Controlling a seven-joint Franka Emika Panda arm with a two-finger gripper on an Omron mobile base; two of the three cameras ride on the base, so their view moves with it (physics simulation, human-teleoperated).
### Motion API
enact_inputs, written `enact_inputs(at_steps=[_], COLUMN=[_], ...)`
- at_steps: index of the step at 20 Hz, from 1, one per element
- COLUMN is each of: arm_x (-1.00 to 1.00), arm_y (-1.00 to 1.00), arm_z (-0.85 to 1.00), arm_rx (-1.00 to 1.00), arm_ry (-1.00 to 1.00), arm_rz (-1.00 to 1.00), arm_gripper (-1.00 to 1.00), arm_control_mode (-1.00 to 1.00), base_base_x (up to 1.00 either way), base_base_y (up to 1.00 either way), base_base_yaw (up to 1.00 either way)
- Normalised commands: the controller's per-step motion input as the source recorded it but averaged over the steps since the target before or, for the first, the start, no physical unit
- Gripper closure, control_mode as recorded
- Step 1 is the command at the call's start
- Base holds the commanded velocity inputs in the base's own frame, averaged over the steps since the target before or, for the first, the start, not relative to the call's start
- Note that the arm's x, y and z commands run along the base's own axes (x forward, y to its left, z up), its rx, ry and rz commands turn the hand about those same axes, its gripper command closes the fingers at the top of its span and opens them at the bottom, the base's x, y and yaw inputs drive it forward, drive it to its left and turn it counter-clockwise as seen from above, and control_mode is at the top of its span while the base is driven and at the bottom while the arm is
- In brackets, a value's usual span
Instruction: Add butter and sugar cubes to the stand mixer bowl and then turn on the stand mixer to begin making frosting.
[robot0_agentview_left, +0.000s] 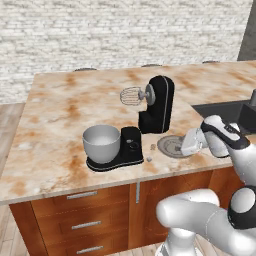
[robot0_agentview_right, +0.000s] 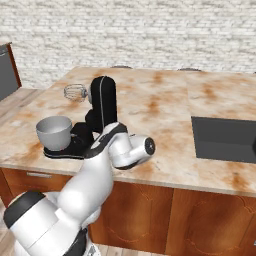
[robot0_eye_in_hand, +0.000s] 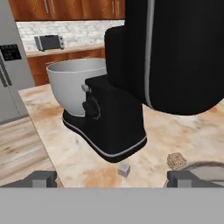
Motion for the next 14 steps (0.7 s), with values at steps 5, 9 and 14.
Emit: enact_inputs(at_steps=[5,9,14], arm_x=[0.28,0.36,0.37], arm_y=[0.00,0.01,0.05], arm_z=[-0.33,-0.23,-0.23], arm_rx=[0.05,0.04,0.01], arm_ry=[-0.01,-0.02,-0.01], arm_rz=[0.08,0.07,0.05], arm_gripper=[-1.00,-1.00,-1.00], arm_control_mode=[-1.00,-1.00,-1.00], base_base_x=[0.00,0.00,0.00], base_base_y=[0.00,0.00,0.00], base_base_yaw=[0.00,0.00,0.00])
